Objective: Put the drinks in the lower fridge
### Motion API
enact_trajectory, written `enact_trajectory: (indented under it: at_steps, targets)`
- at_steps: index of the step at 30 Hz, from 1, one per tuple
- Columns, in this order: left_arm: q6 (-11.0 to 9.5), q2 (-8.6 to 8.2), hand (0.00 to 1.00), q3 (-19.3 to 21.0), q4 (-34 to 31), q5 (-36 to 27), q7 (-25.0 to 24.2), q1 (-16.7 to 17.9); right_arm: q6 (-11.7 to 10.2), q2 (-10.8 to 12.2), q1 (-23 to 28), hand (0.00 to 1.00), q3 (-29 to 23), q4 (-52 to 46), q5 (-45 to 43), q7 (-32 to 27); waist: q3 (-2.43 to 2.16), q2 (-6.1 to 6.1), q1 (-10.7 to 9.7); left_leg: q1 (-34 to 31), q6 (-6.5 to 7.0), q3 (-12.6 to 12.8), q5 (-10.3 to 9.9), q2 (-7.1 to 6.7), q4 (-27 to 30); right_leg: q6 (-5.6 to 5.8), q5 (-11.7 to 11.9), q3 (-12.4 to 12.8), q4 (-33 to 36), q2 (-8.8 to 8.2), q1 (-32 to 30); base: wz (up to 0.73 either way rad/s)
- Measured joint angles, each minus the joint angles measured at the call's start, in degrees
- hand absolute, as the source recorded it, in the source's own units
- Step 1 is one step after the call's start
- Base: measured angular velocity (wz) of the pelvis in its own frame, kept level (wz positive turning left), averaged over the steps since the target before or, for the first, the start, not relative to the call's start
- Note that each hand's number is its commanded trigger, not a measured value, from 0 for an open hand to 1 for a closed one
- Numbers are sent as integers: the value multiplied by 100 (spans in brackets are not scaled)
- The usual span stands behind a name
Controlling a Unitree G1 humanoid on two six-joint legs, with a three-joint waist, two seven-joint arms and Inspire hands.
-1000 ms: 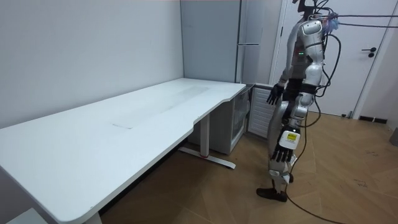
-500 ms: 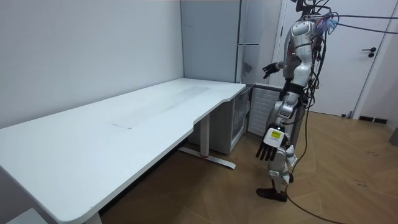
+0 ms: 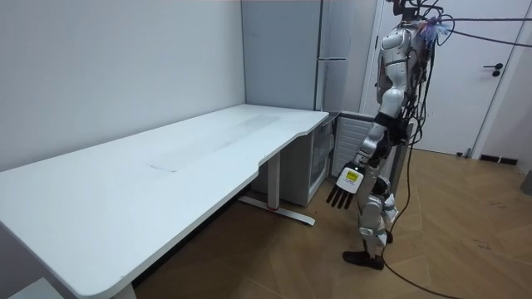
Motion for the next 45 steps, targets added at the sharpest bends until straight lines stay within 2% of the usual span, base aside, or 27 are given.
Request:
enact_trajectory:
  at_steps: [2,8,10,17,20,25,33,40,45]
  targets:
    - [6,-2,0,0,-7,-1,-12,30,20,2,1,0,14,383,441,4,-18,-20,22,-19,0,0,0,0,-3,0,1,2,0,0,-13,0]
    - [10,-1,0,1,-149,10,-28,145,33,1,-11,0,121,1123,1084,174,-9,4,21,-18,0,3,1,-8,-1,3,1,2,-10,-2,-20,0]
    - [10,-7,0,1,-203,224,-27,136,62,1,-106,0,129,1490,1546,290,-12,-15,38,-21,0,1,1,-11,-2,4,1,10,-14,-1,-21,0]
    - [65,-19,0,-1,-203,244,-25,164,135,6,-100,0,177,2244,2894,752,-29,-21,37,17,0,-6,0,-13,1,4,2,23,-18,2,5,0]
    - [98,-20,0,0,-176,247,-25,169,141,7,-136,0,179,2533,3156,925,-21,3,45,28,-3,1,-6,-10,-2,4,2,32,-17,4,25,0]
    - [101,-87,0,-8,-162,247,-28,225,93,41,-111,0,189,3060,4207,1308,11,54,58,122,-11,-69,-60,1,21,9,4,0,-102,21,170,3]
    - [133,-89,0,-5,-163,246,-43,233,-134,43,122,0,188,3266,4940,1917,1,55,67,117,-34,-68,-89,32,74,11,31,9,-208,67,263,-1]
    - [133,-83,0,-10,48,265,-57,195,-444,91,221,0,301,3626,4609,2457,-7,84,183,91,-93,-45,-159,137,196,-33,93,26,-286,169,312,-3]
    - [170,-107,0,-30,352,362,-184,201,-449,165,308,0,412,3709,4469,2709,-17,152,223,100,-111,-71,-173,182,209,-54,123,9,-326,209,368,0]
